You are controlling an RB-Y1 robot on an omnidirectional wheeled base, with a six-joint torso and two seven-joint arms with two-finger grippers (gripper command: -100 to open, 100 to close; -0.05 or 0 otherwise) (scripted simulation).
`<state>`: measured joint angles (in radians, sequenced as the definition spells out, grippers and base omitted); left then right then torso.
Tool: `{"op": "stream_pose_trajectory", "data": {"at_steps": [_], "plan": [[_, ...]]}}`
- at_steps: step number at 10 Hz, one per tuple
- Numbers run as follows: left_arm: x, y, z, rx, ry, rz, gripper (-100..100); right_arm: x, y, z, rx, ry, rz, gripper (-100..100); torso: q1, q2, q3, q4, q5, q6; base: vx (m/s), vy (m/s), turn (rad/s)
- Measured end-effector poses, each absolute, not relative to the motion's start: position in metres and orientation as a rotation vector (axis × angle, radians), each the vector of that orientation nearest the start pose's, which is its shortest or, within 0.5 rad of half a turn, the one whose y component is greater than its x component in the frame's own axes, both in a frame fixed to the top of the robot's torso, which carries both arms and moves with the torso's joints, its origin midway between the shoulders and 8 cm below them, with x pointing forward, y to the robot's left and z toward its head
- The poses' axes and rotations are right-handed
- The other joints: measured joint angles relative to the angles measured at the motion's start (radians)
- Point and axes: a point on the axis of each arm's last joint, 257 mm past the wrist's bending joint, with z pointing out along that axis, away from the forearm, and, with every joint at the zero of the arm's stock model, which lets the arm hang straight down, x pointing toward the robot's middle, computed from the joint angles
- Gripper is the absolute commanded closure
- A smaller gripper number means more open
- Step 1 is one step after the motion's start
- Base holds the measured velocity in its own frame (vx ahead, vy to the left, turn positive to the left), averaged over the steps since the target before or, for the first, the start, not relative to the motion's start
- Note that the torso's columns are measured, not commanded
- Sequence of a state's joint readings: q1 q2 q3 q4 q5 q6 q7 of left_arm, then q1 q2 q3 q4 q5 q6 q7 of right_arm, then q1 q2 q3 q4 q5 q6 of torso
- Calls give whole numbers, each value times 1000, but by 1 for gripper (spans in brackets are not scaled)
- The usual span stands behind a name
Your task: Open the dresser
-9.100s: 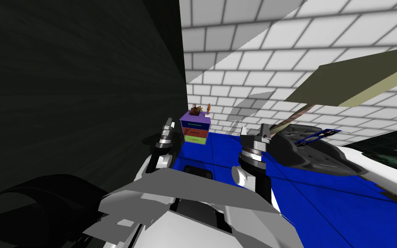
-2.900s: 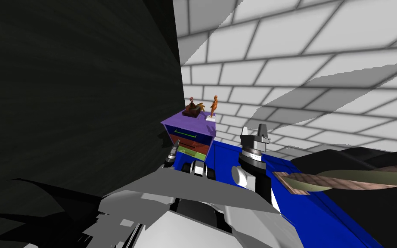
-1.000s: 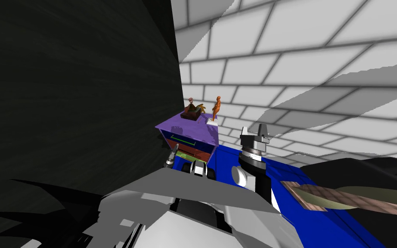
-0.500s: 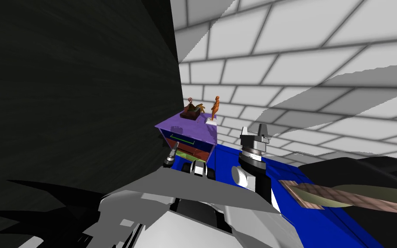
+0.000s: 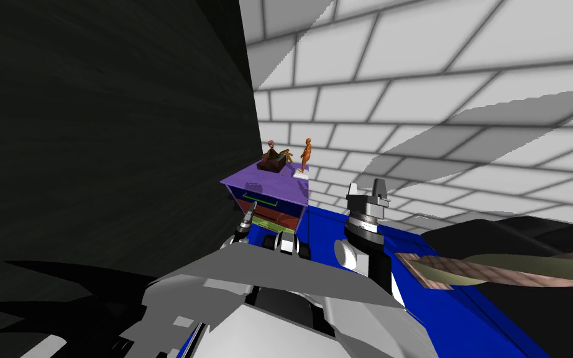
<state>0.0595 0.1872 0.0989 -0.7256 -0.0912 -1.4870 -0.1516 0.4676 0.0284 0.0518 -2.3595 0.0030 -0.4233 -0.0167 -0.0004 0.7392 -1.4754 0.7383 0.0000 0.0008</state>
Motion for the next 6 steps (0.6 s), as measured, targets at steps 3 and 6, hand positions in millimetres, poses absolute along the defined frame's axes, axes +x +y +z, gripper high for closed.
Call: {"op": "stream_pose_trajectory", "data": {"at_steps": [3, 6], "plan": [[368, 345, -264, -535, 925, -1084, -100, 344, -261, 56, 662, 563, 1386, 0, 2, -2, -1, 0, 0, -1, -59, -60, -151], [370, 391, -256, -558, 896, -1017, -100, 344, -261, 56, 662, 563, 1386, 0, -1, 0, 0, 0, -1, -1, -68, -84, -238]]}}
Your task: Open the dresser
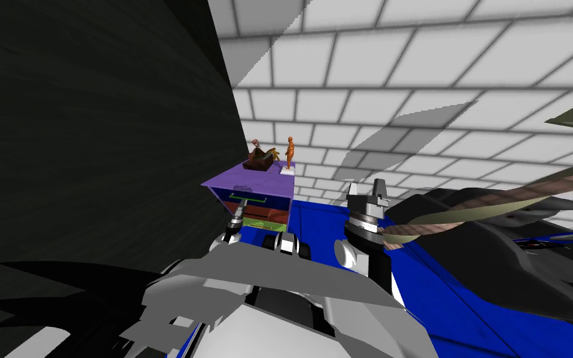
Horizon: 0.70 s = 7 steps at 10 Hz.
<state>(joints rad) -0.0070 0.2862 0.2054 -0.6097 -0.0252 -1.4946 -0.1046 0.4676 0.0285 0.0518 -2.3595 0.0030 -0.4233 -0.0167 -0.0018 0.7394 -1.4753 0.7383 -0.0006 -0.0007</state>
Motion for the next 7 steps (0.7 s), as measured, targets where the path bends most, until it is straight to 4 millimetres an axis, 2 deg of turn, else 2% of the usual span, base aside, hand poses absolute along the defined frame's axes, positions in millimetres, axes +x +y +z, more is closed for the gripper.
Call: {"op": "stream_pose_trajectory", "data": {"at_steps": [2, 3, 4, 6, 7], "plan": [[374, 411, -253, -574, 884, -993, -100, 344, -261, 56, 662, 563, 1386, 0, 4, -2, -1, 0, 1, 1, -50, -53, -146], [376, 427, -249, -582, 874, -973, -100, 344, -261, 56, 662, 563, 1386, 0, 3, -2, -1, 0, 1, 1, -20, -23, -43], [376, 428, -249, -582, 871, -973, 100, 344, -261, 56, 662, 563, 1386, 0, 4, -3, -2, -1, 1, 0, -8, -9, -15], [373, 425, -251, -588, 876, -975, 100, 344, -261, 56, 662, 563, 1386, 0, 1, -1, -1, 1, -1, 0, 29, 49, 173], [373, 412, -254, -577, 881, -995, 100, 344, -261, 56, 662, 563, 1386, 0, 4, -3, -1, -2, 2, 0, 36, 43, 68]]}}
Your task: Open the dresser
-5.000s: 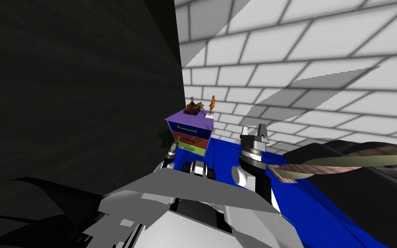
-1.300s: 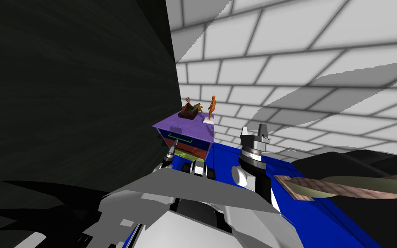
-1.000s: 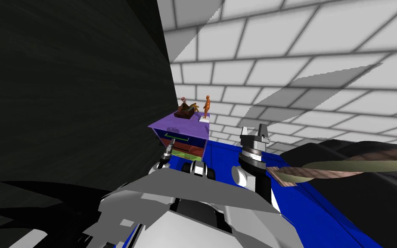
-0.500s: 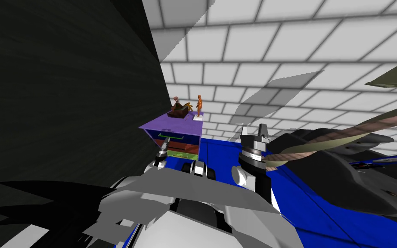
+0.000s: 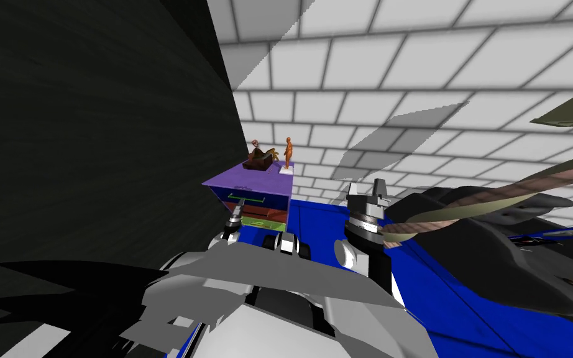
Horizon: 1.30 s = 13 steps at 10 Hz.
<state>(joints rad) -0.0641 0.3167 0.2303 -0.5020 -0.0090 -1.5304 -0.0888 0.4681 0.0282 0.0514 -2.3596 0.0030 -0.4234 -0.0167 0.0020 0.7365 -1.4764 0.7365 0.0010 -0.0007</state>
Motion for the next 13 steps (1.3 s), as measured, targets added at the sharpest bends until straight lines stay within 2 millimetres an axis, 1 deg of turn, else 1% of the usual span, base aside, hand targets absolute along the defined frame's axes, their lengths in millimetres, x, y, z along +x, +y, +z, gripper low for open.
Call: {"op": "stream_pose_trajectory", "data": {"at_steps": [1, 2, 3, 4, 5, 6, 8, 10, 11, 13], "plan": [[372, 406, -255, -570, 885, -1003, 100, 344, -261, 56, 662, 563, 1386, 0, 1, -1, 0, 0, 0, 0, 20, 8, -8], [374, 405, -254, -569, 887, -1004, 100, 344, -261, 56, 662, 563, 1386, 0, 0, 0, 0, 0, 0, 0, 33, 24, 148], [374, 396, -254, -563, 891, -1015, 100, 344, -261, 56, 662, 563, 1386, 0, -1, 0, 0, 0, 0, 0, 67, 85, 361], [370, 376, -255, -550, 900, -1043, 100, 344, -261, 56, 662, 563, 1386, 0, 0, 0, 0, 0, 1, 0, 66, 69, 159], [372, 363, -257, -542, 907, -1059, 100, 344, -261, 56, 662, 563, 1386, 0, 2, -2, -1, -2, 2, 1, 34, 32, -22], [372, 361, -258, -537, 907, -1064, 100, 344, -261, 56, 662, 563, 1386, 0, 2, -2, -1, -3, 3, 1, 57, 62, 280], [366, 328, -261, -514, 916, -1113, 100, 344, -261, 56, 662, 563, 1386, 0, 5, -5, -2, -5, 4, 0, 78, 80, 261], [365, 298, -262, -492, 917, -1154, 100, 344, -261, 56, 662, 563, 1386, 0, 5, -7, -3, -7, 6, 1, 61, 59, 129], [363, 290, -261, -485, 916, -1163, 100, 344, -261, 56, 662, 563, 1386, 0, 3, -6, -2, -7, 5, 1, 13, 6, -1], [368, 290, -254, -472, 910, -1172, 100, 344, -261, 56, 662, 563, 1386, 0, 1, 3, 2, -1, 2, -1, -132, -22, 22]]}}
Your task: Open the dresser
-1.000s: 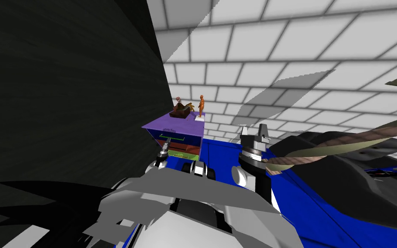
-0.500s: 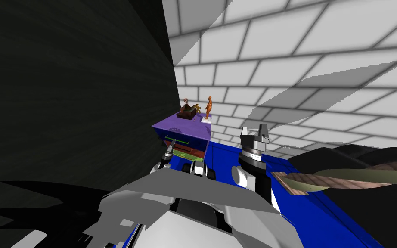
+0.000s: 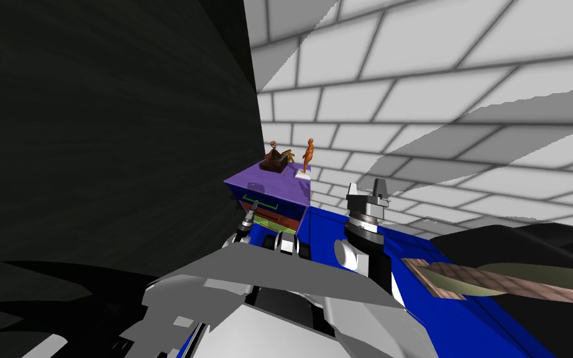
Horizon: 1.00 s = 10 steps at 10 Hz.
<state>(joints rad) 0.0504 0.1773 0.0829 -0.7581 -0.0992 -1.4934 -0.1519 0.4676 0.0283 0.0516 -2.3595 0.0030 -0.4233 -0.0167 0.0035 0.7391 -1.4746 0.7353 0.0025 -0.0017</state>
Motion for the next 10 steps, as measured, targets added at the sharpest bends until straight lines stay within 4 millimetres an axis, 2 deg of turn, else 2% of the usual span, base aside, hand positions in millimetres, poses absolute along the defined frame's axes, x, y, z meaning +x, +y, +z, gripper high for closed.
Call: {"op": "stream_pose_trajectory", "data": {"at_steps": [3, 7, 10], "plan": [[387, 298, -251, -483, 933, -1172, 100, 344, -261, 56, 662, 563, 1386, 0, -4, 0, 0, 2, -2, 2, -173, -30, 26], [404, 305, -248, -496, 960, -1172, 100, 344, -261, 56, 662, 563, 1386, 0, -8, 0, -2, 5, -5, 2, -84, -15, 12], [404, 307, -246, -493, 959, -1180, 100, 344, -261, 56, 662, 563, 1386, 0, -4, 7, 4, 5, -3, 1, -168, 4, 42]]}}
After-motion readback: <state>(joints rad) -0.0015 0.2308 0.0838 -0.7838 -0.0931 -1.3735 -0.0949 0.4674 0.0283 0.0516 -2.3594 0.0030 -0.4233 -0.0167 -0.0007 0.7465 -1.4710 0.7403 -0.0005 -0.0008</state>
